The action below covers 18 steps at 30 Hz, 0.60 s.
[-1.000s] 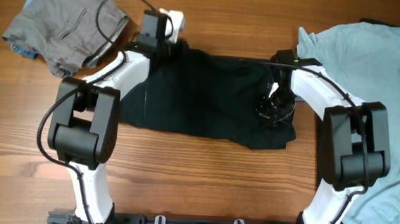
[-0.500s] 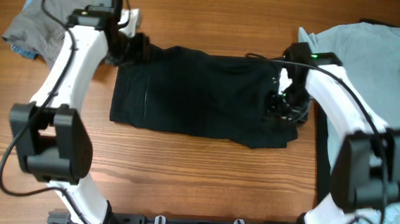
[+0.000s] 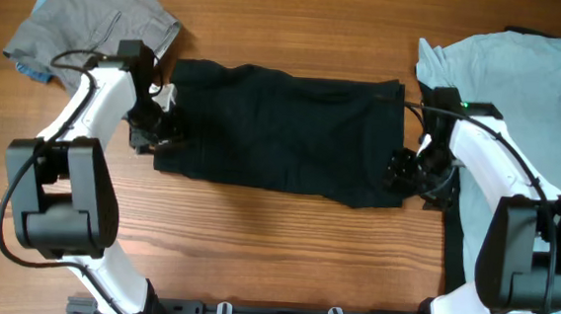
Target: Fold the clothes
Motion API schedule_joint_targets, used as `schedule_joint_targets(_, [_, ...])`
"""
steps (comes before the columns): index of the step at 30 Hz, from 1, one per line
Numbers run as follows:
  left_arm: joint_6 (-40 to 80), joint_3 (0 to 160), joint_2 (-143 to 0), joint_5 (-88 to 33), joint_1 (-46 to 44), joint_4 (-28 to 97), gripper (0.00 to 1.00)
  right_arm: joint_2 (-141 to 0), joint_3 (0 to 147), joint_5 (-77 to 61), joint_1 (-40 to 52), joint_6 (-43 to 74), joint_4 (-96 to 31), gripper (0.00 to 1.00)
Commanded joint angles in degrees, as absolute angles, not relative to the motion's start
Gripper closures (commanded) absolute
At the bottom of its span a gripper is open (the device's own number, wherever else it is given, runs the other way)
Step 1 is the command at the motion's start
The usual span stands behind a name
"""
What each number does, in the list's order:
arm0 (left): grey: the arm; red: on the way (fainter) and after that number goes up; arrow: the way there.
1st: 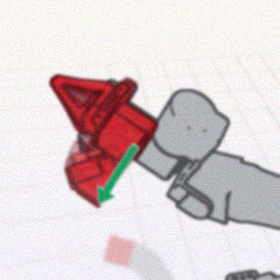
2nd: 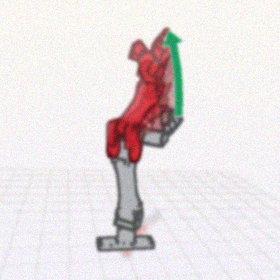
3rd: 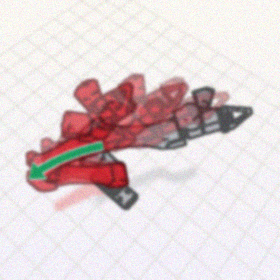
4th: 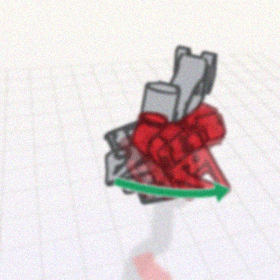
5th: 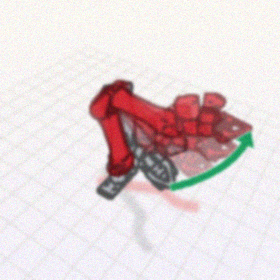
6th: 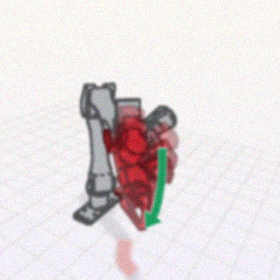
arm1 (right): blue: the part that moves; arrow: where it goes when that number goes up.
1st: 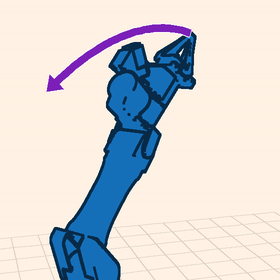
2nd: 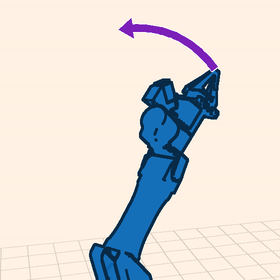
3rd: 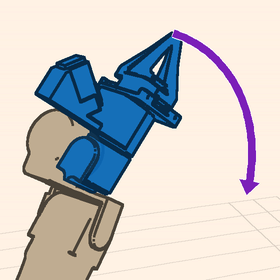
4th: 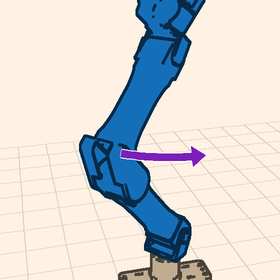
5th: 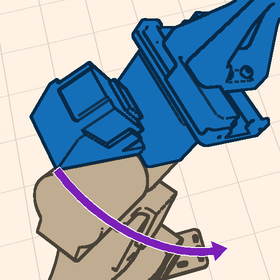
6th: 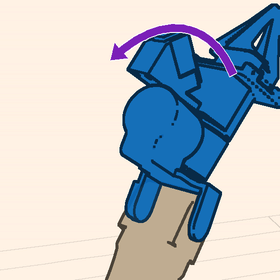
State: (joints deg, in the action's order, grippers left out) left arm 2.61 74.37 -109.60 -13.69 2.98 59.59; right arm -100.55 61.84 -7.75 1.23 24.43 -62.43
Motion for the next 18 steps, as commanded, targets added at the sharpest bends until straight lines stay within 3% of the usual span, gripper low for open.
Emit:
schedule_joint_targets(1, [2.15, 73.47, -109.62, -14.72, 3.03, 58.17, 0.95, -100.92, 57.98, -16.01, -2.55, 25.3, -59.35, 0.2])
schedule_joint_targets(10, [2.61, 73.49, -109.62, -14.5, 3.18, 57.8, 0.96, -100.92, 47.18, -27.38, -6.07, 28.42, -44.47, 0.48])
schedule_joint_targets(14, [3.44, 73.49, -109.62, -14.5, 3.66, 57.58, 0.96, -100.86, 47.27, -28.12, -6.11, 25.8, -40.07, 0.95])
schedule_joint_targets(18, [6.33, 73.49, -109.62, -10.85, 4.93, 57.69, 0.96, -100.53, 51.22, -19.09, -7.42, 25.71, -45.67, 0.96])
